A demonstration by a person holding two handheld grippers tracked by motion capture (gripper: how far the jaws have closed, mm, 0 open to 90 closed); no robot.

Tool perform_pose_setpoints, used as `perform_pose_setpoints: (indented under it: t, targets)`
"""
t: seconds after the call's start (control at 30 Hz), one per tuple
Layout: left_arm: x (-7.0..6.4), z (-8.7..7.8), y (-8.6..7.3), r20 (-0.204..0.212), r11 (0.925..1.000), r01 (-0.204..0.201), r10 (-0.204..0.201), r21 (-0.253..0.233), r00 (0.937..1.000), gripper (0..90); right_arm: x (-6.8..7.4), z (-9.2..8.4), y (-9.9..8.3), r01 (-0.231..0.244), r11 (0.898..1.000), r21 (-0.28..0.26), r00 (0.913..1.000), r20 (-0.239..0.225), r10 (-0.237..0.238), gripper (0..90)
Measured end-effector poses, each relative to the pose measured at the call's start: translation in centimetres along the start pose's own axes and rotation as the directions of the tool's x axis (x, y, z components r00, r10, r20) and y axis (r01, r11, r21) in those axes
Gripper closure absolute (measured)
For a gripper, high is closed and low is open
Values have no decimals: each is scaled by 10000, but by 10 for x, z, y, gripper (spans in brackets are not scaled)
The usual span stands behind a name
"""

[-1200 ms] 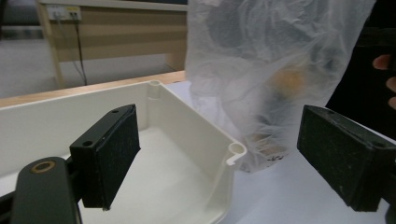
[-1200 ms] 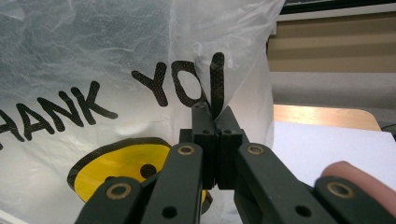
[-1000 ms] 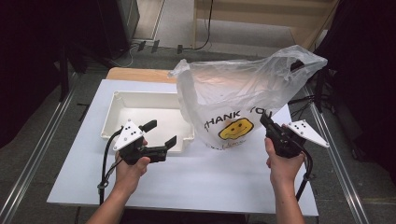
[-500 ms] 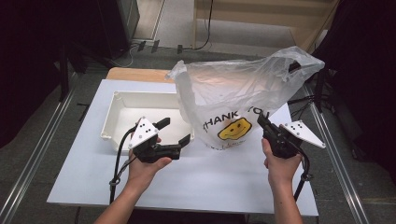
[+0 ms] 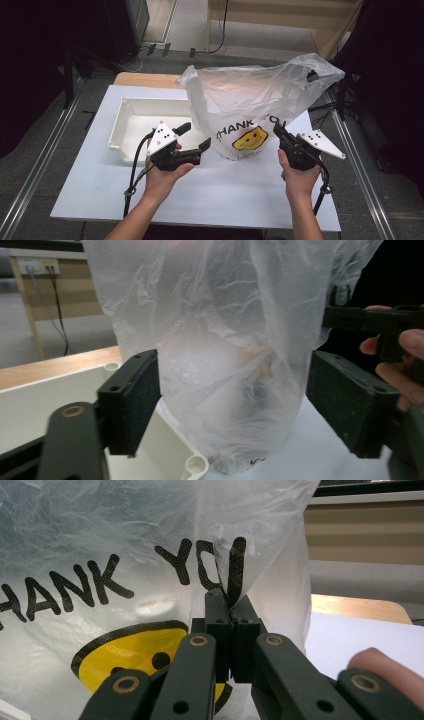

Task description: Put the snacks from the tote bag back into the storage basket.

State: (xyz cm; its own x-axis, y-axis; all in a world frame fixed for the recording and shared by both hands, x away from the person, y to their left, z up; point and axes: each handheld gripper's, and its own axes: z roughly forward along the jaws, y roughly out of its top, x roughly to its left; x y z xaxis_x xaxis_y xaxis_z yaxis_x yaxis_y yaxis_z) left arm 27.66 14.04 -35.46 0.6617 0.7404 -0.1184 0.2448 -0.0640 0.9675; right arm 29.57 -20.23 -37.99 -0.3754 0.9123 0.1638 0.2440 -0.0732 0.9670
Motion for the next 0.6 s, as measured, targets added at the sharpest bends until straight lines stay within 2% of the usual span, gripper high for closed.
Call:
perform_pose_setpoints:
  t: [0.1, 0.23, 0.37, 0.4, 0.43, 0.5, 0.6]
  targets:
    - [-2, 1, 1, 56, 10000, -67, 67, -17, 10000, 302, 1, 1, -1, 81, 10000, 38, 10000, -11, -81, 900]
    - [-3, 2, 3, -152, 9999, -76, 74, -98, 9999, 398, 4, 2, -2, 125, 9999, 87, 9999, -89, -124, 900]
    - [-2, 2, 4, -16, 9997, 45, -45, -235, 10000, 499, 4, 2, -3, 214, 9997, 121, 9997, -88, -213, 900]
    - [-2, 1, 5, 73, 9995, 109, -107, -299, 9999, 499, 4, 2, -3, 239, 9996, 117, 9997, -84, -238, 900]
    - [-2, 1, 6, 174, 9993, 120, -115, -341, 9998, 558, 4, 3, -3, 231, 9997, 127, 9997, -81, -230, 900]
    - [-2, 2, 7, 325, 9992, 133, -122, -364, 9994, 583, 4, 3, -4, 227, 9996, 143, 9997, -79, -226, 900]
    - [-3, 5, 8, 405, 9994, 167, -154, -315, 9991, 696, 4, 3, -4, 236, 9996, 147, 9997, -91, -235, 900]
